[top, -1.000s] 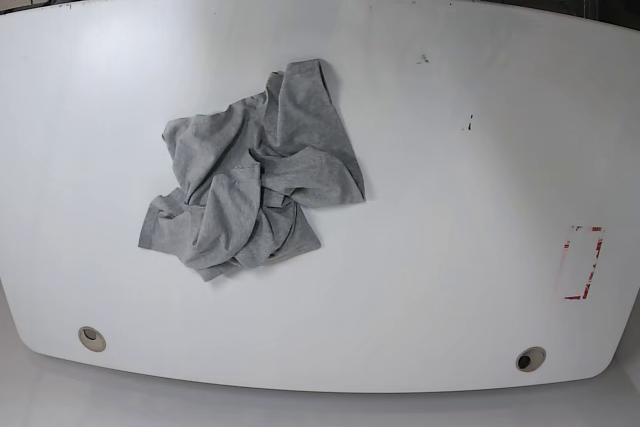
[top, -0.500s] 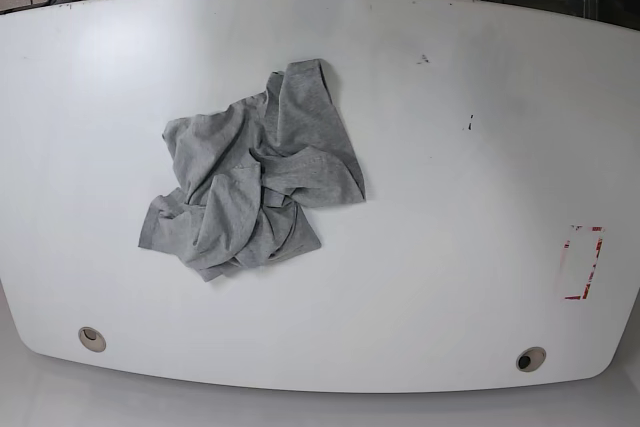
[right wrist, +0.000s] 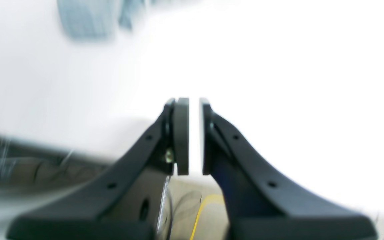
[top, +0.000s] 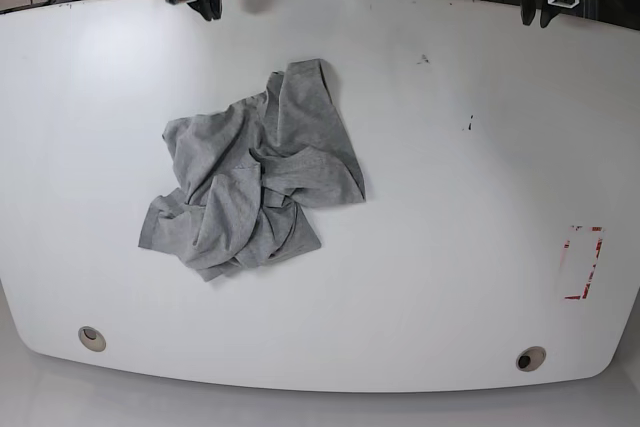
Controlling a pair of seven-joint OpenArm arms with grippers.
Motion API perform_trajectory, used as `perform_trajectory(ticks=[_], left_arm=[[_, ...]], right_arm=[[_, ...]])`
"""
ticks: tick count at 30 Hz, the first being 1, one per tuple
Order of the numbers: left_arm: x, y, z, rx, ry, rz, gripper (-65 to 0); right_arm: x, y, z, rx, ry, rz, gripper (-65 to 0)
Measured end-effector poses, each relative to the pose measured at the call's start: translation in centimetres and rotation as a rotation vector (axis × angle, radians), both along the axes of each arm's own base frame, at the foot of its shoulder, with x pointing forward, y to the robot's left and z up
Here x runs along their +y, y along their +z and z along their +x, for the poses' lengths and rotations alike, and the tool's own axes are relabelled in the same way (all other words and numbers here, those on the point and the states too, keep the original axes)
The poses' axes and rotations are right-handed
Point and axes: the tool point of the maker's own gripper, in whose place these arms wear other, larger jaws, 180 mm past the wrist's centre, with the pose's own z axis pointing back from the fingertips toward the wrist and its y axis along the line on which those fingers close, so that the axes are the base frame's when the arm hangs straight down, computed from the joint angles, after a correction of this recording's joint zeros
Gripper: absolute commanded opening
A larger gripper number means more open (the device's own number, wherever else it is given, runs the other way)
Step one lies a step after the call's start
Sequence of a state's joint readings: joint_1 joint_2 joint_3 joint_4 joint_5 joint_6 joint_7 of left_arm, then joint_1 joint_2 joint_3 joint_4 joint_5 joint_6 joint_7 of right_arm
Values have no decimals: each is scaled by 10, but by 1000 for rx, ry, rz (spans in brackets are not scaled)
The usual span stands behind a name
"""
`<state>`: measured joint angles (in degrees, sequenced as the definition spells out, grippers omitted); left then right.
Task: Layout the t-shirt on the table in an organized manner, then fold the t-shirt properly
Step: 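Lower the right gripper onto the crumpled grey t-shirt and pinch fabric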
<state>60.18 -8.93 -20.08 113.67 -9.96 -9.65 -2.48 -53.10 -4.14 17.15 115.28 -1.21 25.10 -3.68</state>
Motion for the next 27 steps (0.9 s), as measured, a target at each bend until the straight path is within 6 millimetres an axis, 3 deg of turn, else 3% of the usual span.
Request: perform_trajectory(ticks=[3, 6, 14, 20, 27], left_arm=[[-1, 7, 19, -62, -2, -2, -367], [-7, 10, 30, -95, -8, -16, -299], [-16, 17, 54, -161, -20, -38, -282], [-26, 19, 65, -189, -44, -63, -282], [-30, 23, 74, -216, -47, -70, -282]], right_arm=[[0, 3, 22, -40, -2, -4, -526], [3, 4, 43, -52, 14, -3, -404], [15, 14, 90, -93, 95, -2, -219], [36, 25, 122, -123, 217, -13, -162], [73, 40, 151, -169, 413, -56, -154]])
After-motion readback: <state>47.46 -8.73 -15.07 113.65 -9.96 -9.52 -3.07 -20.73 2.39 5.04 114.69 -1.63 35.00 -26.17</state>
